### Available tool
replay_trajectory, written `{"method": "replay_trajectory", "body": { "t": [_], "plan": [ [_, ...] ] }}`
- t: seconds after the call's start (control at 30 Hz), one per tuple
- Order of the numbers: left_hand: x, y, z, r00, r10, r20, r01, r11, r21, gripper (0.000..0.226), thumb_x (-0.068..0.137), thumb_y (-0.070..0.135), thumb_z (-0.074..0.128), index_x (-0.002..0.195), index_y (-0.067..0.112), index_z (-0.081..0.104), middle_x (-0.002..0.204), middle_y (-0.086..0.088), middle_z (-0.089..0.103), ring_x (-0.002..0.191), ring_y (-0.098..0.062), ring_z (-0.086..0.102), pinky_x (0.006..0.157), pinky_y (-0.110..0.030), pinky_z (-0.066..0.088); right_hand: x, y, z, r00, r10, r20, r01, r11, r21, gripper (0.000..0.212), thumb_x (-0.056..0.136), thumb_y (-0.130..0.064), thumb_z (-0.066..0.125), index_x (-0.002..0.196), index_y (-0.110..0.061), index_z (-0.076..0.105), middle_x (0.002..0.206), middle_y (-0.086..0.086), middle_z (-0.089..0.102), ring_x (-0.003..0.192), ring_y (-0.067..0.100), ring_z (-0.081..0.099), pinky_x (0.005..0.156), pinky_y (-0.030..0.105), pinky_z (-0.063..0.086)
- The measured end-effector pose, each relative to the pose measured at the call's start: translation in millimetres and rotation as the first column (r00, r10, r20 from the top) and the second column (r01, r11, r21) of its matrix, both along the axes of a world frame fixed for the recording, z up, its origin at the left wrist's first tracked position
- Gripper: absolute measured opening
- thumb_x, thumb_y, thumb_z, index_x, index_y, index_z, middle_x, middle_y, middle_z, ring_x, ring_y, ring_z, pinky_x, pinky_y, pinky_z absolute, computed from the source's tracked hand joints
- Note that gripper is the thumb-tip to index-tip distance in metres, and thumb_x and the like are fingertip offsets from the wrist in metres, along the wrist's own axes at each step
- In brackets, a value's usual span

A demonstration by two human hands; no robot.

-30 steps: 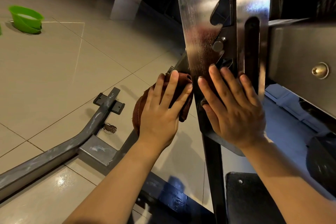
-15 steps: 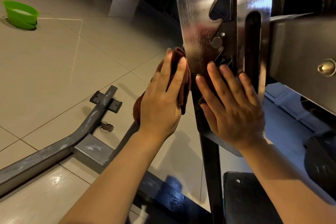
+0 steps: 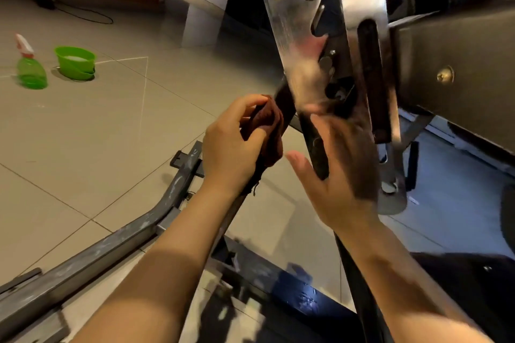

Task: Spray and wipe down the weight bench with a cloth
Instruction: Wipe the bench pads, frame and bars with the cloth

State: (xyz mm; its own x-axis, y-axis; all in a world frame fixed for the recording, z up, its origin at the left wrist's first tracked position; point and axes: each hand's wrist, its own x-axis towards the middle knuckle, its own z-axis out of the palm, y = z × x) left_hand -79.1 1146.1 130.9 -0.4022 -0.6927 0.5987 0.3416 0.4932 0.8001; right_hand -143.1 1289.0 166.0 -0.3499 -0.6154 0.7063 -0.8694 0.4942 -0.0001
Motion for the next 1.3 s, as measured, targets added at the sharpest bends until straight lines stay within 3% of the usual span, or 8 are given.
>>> {"method": "replay_trajectory", "body": {
  "t": [0.1, 0.17, 0.3, 0.5, 0.67, 0.93, 1.1, 1.3],
  "plan": [
    [26, 6, 0, 0.994, -0.088, 0.068, 0.093, 0.994, -0.065, 0.035, 0.081, 0.02, 0.065, 0.109, 0.039, 0.058, 0.098, 0.023, 0.062, 0.093, 0.0, 0.062, 0.082, -0.021, 0.055, 32, -15, 3, 0.853, -0.013, 0.522, 0.009, 1.0, 0.01, 0.075, 0.074, -0.076, 0.044, 0.127, -0.024, 0.055, 0.107, -0.011, 0.058, 0.098, 0.004, 0.055, 0.081, 0.017, 0.046],
    [42, 9, 1, 0.985, -0.121, 0.126, 0.132, 0.988, -0.075, 0.04, 0.082, 0.015, 0.072, 0.114, 0.034, 0.058, 0.1, 0.015, 0.064, 0.095, -0.005, 0.063, 0.083, -0.016, 0.053, 34, -15, 6, 0.715, 0.002, 0.699, -0.02, 1.0, 0.017, 0.039, 0.086, -0.059, 0.055, 0.105, -0.025, 0.06, 0.087, -0.015, 0.059, 0.075, -0.002, 0.056, 0.064, 0.011, 0.041],
    [66, 7, 18, 0.883, -0.197, 0.426, 0.244, 0.968, -0.057, 0.061, 0.08, 0.012, 0.077, 0.124, 0.039, 0.044, 0.093, 0.022, 0.052, 0.086, -0.004, 0.058, 0.077, -0.011, 0.046, 39, -6, 7, 0.64, 0.011, 0.768, -0.125, 0.988, 0.09, 0.009, 0.101, -0.024, 0.05, 0.103, -0.021, 0.059, 0.076, -0.008, 0.06, 0.044, 0.0, 0.057, 0.045, 0.012, 0.043],
    [77, -7, 63, 0.618, -0.238, 0.749, 0.488, 0.864, -0.128, 0.034, 0.08, 0.013, 0.075, 0.1, 0.033, 0.056, 0.118, 0.003, 0.056, 0.104, -0.012, 0.053, 0.082, -0.02, 0.043, 43, -19, 25, 0.487, 0.129, 0.864, -0.048, 0.991, -0.121, 0.011, 0.094, -0.013, 0.061, 0.092, -0.017, 0.051, 0.068, 0.004, 0.058, 0.043, 0.01, 0.057, 0.048, 0.023, 0.053],
    [83, -22, 62, 0.592, -0.215, 0.777, 0.391, 0.919, -0.044, 0.021, 0.081, 0.018, 0.075, 0.089, 0.027, 0.058, 0.096, -0.001, 0.067, 0.084, -0.009, 0.061, 0.063, -0.018, 0.047, 30, -31, 15, 0.675, 0.106, 0.731, -0.072, 0.994, -0.078, 0.023, 0.087, -0.006, 0.066, 0.08, -0.024, 0.054, 0.074, -0.002, 0.058, 0.07, 0.015, 0.061, 0.073, 0.033, 0.056],
    [55, -3, 16, 0.5, 0.35, 0.792, 0.238, 0.824, -0.514, 0.03, 0.078, 0.052, 0.072, 0.081, 0.031, 0.049, 0.087, 0.005, 0.059, 0.084, -0.016, 0.057, 0.068, -0.03, 0.049, 26, -21, -48, 0.795, -0.312, 0.52, 0.197, 0.944, 0.265, 0.024, 0.101, -0.036, 0.048, 0.116, -0.02, 0.058, 0.104, 0.003, 0.065, 0.087, 0.022, 0.065, 0.078, 0.036, 0.058],
    [43, 4, 14, 0.584, 0.294, 0.757, 0.163, 0.871, -0.464, 0.027, 0.083, 0.052, 0.067, 0.092, 0.028, 0.057, 0.087, 0.008, 0.057, 0.083, -0.016, 0.057, 0.07, -0.03, 0.051, 33, -16, -51, 0.68, -0.099, 0.726, 0.293, 0.945, -0.146, 0.015, 0.103, -0.021, 0.044, 0.115, -0.017, 0.05, 0.106, 0.007, 0.067, 0.099, 0.027, 0.068, 0.085, 0.038, 0.058],
    [42, -10, 2, 0.635, 0.264, 0.726, -0.026, 0.947, -0.322, 0.015, 0.09, 0.036, 0.064, 0.096, 0.026, 0.055, 0.105, 0.0, 0.068, 0.085, -0.016, 0.058, 0.067, -0.028, 0.042, 40, -53, -63, 0.883, 0.259, 0.391, -0.077, 0.903, -0.423, 0.045, 0.094, 0.002, 0.046, 0.135, -0.018, 0.043, 0.131, 0.011, 0.054, 0.128, 0.033, 0.047, 0.105, 0.053, 0.045]
  ]
}}
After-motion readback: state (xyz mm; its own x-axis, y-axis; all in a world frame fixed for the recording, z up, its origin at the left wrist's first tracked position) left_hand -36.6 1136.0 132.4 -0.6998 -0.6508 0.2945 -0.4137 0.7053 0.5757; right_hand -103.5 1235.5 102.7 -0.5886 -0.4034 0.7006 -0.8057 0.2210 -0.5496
